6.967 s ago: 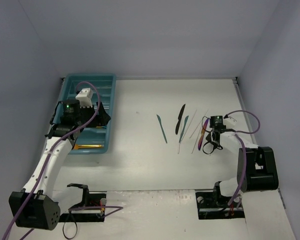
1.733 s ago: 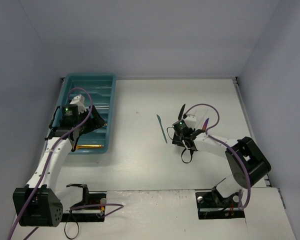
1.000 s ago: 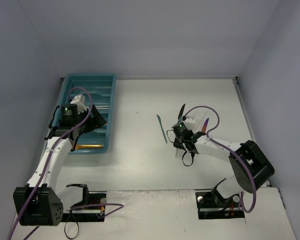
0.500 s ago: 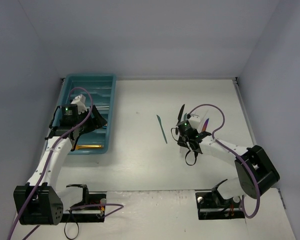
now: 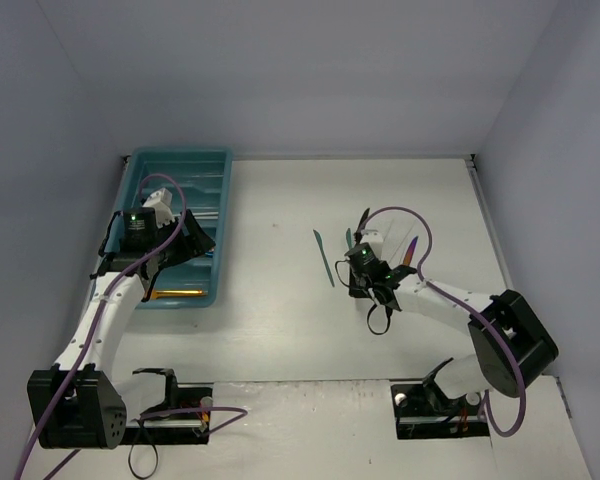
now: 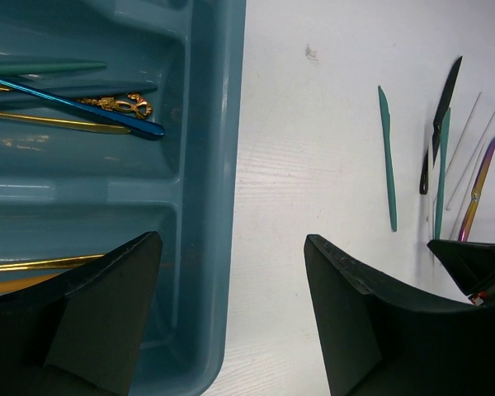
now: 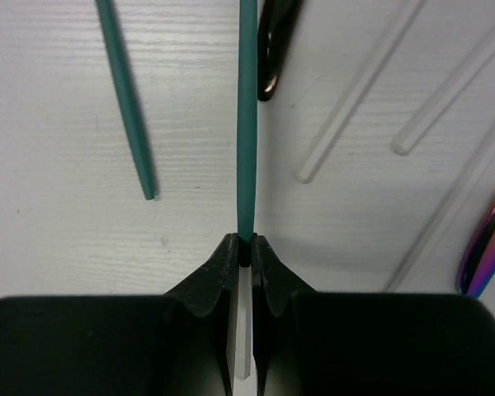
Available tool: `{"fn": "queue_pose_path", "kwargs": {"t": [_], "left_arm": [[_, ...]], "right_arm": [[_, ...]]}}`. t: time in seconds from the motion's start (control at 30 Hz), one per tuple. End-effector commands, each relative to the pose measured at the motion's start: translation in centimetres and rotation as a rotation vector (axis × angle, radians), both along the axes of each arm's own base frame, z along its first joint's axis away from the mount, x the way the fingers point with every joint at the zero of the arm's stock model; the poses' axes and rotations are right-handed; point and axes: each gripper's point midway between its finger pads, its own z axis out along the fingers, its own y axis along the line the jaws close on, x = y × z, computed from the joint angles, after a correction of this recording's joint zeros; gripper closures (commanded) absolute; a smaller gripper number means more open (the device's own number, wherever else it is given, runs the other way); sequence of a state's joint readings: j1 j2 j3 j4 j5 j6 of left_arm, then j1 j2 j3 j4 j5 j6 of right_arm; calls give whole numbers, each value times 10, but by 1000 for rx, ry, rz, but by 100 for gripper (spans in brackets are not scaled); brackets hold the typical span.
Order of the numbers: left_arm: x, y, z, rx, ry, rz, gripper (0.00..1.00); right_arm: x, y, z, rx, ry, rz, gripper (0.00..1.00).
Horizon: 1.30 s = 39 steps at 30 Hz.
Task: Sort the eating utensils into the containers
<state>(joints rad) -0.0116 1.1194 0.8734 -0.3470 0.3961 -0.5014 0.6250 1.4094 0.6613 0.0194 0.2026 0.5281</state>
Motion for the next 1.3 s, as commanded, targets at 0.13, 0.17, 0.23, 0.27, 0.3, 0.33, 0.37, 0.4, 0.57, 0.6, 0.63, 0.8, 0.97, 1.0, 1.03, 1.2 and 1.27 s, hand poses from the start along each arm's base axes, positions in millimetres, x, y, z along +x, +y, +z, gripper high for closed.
{"fn": "queue_pose_path", "kwargs": {"t": [0.13,0.17,0.23,0.27,0.3,0.33,0.37,0.4,0.57,0.6,0.63,0.8,0.97,1.0,1.03,1.2,1.27], "left_arm": [[12,-1,23,-11,-90,-6,33],[12,-1,23,-11,-90,-6,33],[12,-1,23,-12,-88,-6,33],[11,-1,22,-11,-87,-6,33],[11,-1,22,-11,-86,-6,33],[11,-1,22,-11,-85,-6,33],[11,-1,22,-12,-85,-7,33],[11,-1,22,-11,-84,-6,33],[12,-1,21,-13,-82,-6,33],[12,-1,21,-14,-80,-5,33],[12,-1,20,-14,-77,-5,33],[12,-1,20,-15,-77,-6,33],[12,-2,20,-16,-77,-7,33],[12,-2,20,-17,-77,-9,33],[12,-2,20,-17,-78,-9,33],[12,-2,20,-15,-79,-10,33],[12,-2,20,-16,-80,-12,33]], "right_arm": [[10,13,12,-21,-73,112,91],[10,11,12,-25,-76,100,86],[11,7,11,-33,-80,75,78],[11,4,10,-39,-82,60,73],[12,2,10,-44,-84,43,71],[12,-1,9,-48,-86,26,70],[11,-3,9,-53,-82,15,65],[10,-4,8,-54,-78,12,64],[0,-1,3,-41,-41,32,64],[-3,-1,0,-38,-28,31,64],[-7,-1,-3,-34,-15,31,65],[-23,6,-13,-10,33,50,68],[-32,16,-21,-11,62,83,70],[-33,17,-22,-17,68,87,70],[-33,19,-23,-18,69,88,71],[-32,22,-29,-41,81,81,80],[-31,22,-32,-52,85,79,90]]}}
